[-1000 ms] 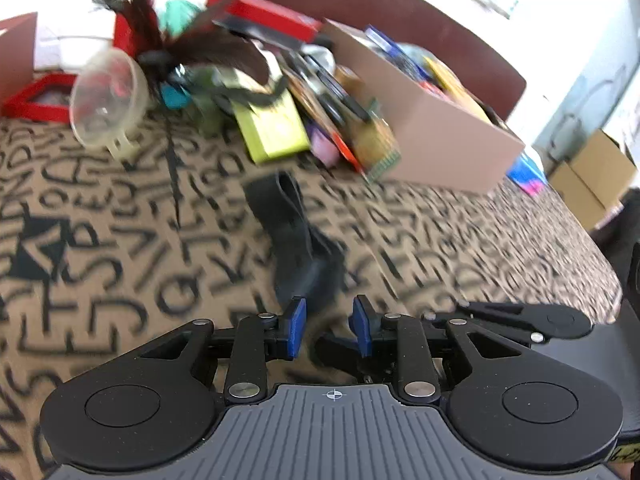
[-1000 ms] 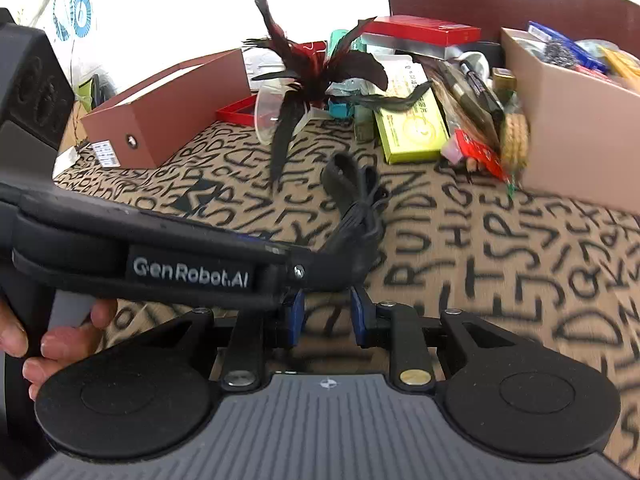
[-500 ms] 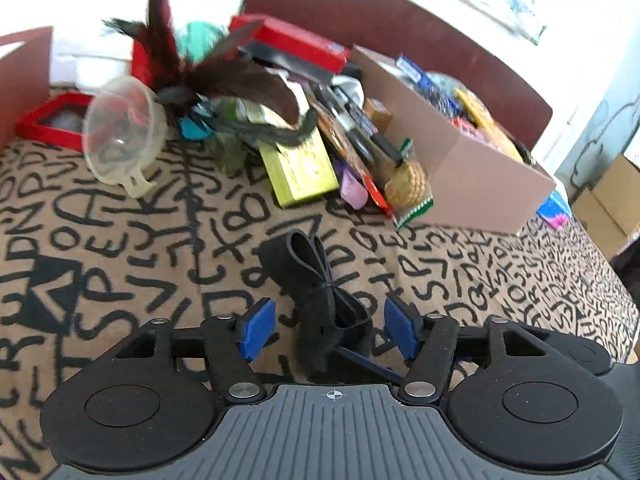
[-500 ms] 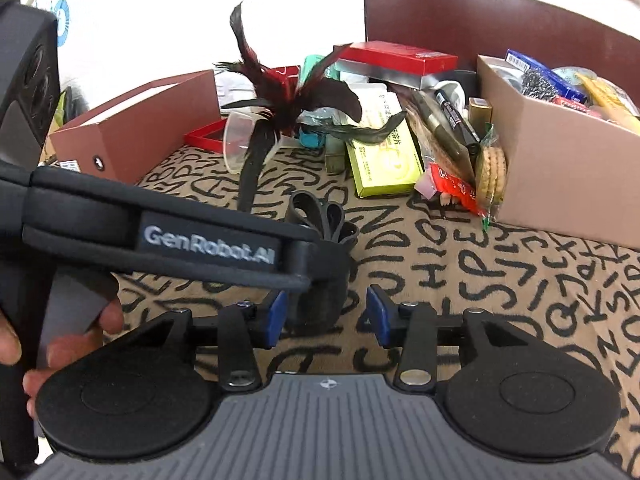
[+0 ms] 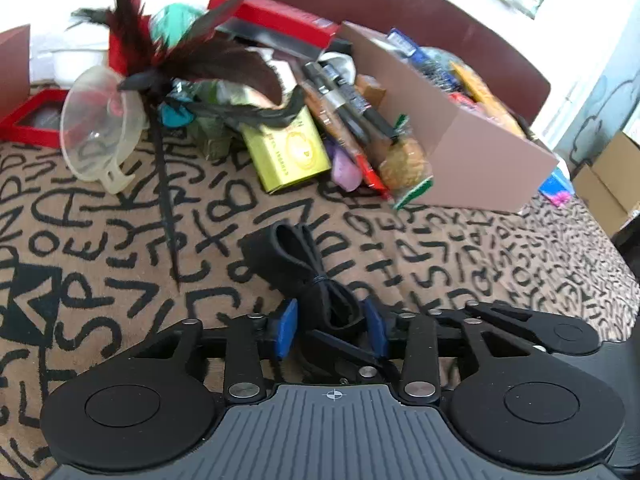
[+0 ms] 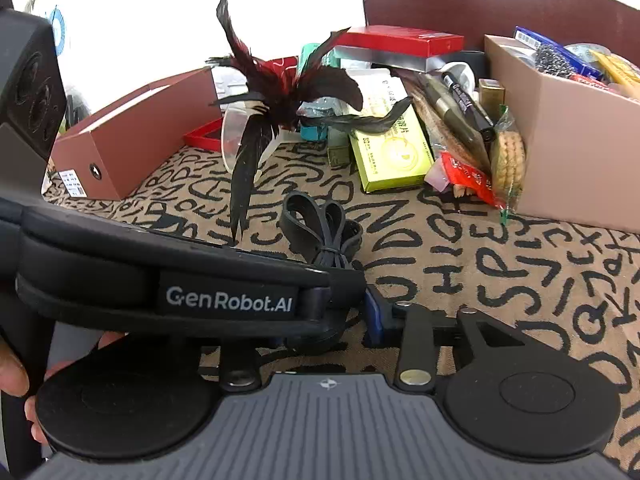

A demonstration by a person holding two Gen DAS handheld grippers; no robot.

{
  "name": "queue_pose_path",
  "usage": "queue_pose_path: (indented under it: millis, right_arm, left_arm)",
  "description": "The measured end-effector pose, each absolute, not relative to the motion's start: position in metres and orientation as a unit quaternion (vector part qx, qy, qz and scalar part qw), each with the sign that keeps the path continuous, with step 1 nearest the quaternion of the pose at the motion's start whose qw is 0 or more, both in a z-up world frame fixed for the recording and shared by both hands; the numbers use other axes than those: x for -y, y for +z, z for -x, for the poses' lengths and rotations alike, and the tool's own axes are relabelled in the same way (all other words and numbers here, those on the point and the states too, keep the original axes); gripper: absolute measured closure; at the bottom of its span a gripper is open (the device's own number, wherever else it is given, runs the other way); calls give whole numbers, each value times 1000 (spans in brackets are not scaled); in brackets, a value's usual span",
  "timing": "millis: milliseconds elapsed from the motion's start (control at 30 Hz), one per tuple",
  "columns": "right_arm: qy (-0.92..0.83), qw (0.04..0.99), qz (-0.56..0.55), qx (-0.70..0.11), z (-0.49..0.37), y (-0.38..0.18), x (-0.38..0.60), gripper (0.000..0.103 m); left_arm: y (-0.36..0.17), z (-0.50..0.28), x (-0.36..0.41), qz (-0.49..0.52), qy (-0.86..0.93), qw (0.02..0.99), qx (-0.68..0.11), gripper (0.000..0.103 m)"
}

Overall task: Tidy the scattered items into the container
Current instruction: 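Carry the black cord with the left gripper over the cardboard box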

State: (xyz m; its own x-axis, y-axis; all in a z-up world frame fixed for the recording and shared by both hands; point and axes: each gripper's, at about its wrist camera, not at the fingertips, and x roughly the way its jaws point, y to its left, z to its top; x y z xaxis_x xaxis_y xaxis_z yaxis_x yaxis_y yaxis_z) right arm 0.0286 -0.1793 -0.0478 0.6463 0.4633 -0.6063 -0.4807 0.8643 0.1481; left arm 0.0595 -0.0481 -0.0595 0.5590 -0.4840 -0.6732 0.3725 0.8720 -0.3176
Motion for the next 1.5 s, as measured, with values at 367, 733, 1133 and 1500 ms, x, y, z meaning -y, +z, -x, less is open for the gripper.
queue_pose_path:
  millis: [367, 733, 1133, 1500]
  right_arm:
    - [227, 936, 27, -267, -21, -3, 210, 75]
    - [179, 966, 43, -184, -36, 46, 243, 76]
    - [112, 988, 41, -101, -96, 81, 280, 76]
    - [89, 983, 37, -158, -128, 13, 283, 35]
  left_arm:
    - [-9, -54, 82, 60, -288, 895, -336, 65]
    - [47, -80, 123, 69, -338, 897, -276, 66]
    - [85, -141, 182, 53, -382, 901, -198, 66]
    - [17, -176, 190, 53, -353, 902, -244, 18]
